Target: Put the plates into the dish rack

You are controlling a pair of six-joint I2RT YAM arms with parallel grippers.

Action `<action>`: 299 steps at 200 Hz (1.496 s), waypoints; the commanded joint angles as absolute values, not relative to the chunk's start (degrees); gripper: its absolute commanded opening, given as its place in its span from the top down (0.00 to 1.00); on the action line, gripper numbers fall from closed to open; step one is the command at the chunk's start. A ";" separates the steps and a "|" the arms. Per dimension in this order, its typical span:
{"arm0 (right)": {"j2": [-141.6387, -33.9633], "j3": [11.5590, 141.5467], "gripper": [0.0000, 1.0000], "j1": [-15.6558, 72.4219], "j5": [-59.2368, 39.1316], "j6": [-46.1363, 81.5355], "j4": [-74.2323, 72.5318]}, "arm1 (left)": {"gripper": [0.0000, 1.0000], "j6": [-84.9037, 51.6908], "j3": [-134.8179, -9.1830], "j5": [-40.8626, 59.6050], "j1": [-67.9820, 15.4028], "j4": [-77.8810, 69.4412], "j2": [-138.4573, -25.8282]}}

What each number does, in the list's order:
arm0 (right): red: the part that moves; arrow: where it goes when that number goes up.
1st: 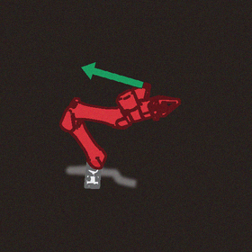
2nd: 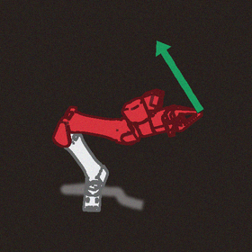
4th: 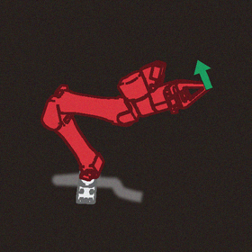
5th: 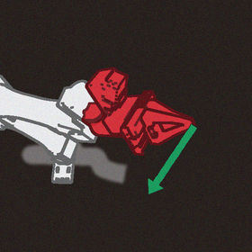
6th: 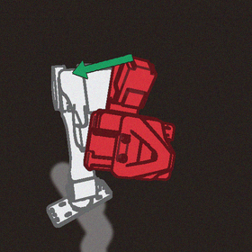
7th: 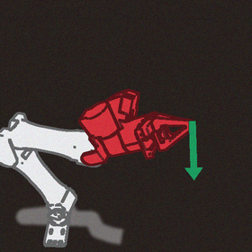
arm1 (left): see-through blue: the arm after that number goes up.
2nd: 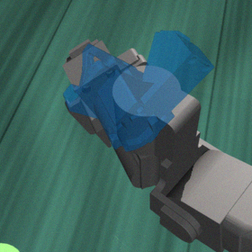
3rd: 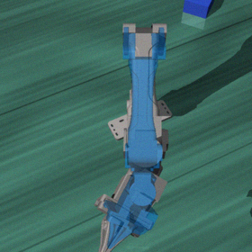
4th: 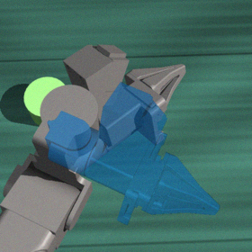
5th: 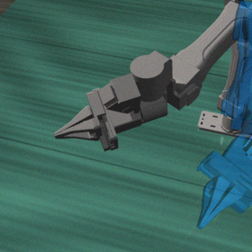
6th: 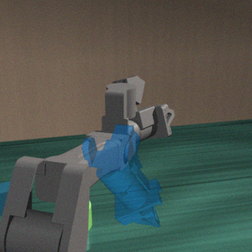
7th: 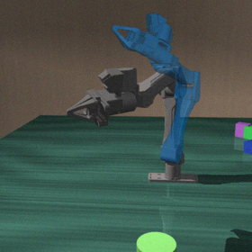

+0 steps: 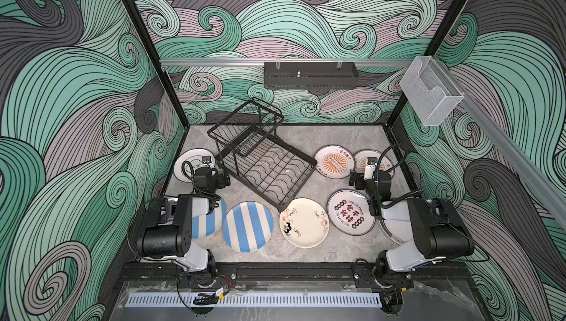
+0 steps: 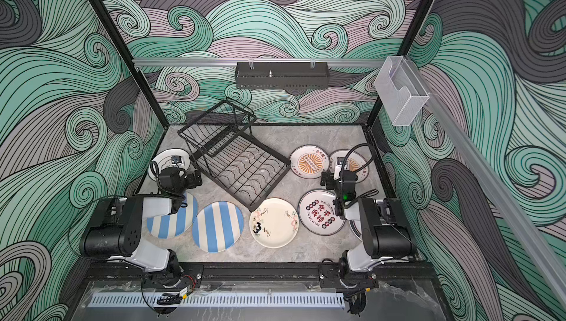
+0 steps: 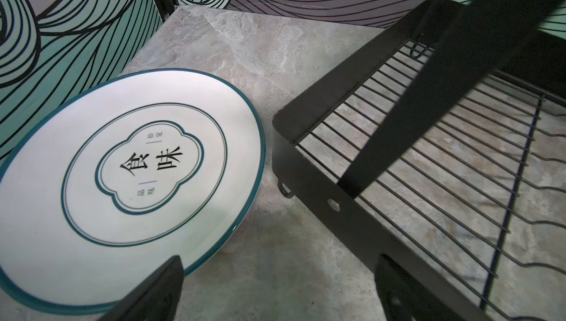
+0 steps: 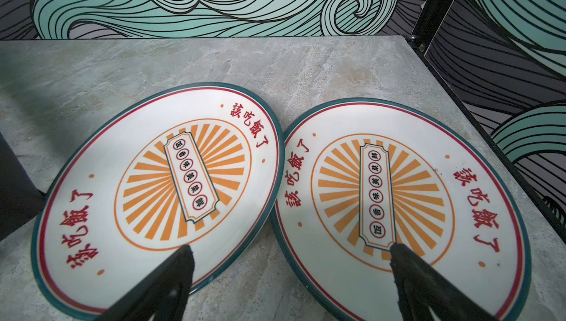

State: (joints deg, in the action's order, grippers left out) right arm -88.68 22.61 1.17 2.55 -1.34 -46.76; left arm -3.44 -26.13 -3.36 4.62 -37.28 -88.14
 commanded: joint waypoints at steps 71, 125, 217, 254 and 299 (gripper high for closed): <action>-88.18 23.42 0.01 1.55 2.11 -1.76 -47.94 | 0.01 -2.96 -27.07 -2.66 4.39 -37.88 -87.45; -88.28 23.63 0.01 1.49 2.10 -1.75 -47.84 | 0.01 -2.90 -27.15 -2.65 4.34 -37.67 -87.45; -88.00 23.47 0.01 1.11 0.97 -1.41 -48.43 | 0.01 -2.68 -26.74 -3.08 4.15 -38.44 -87.20; -77.35 34.13 0.01 1.14 1.21 1.52 -23.11 | 0.01 -5.50 -33.26 -9.13 2.86 -19.75 -77.02; -70.01 38.97 0.06 4.48 -17.85 14.10 -5.25 | 0.01 -23.20 -45.50 -1.96 -1.48 1.18 -71.43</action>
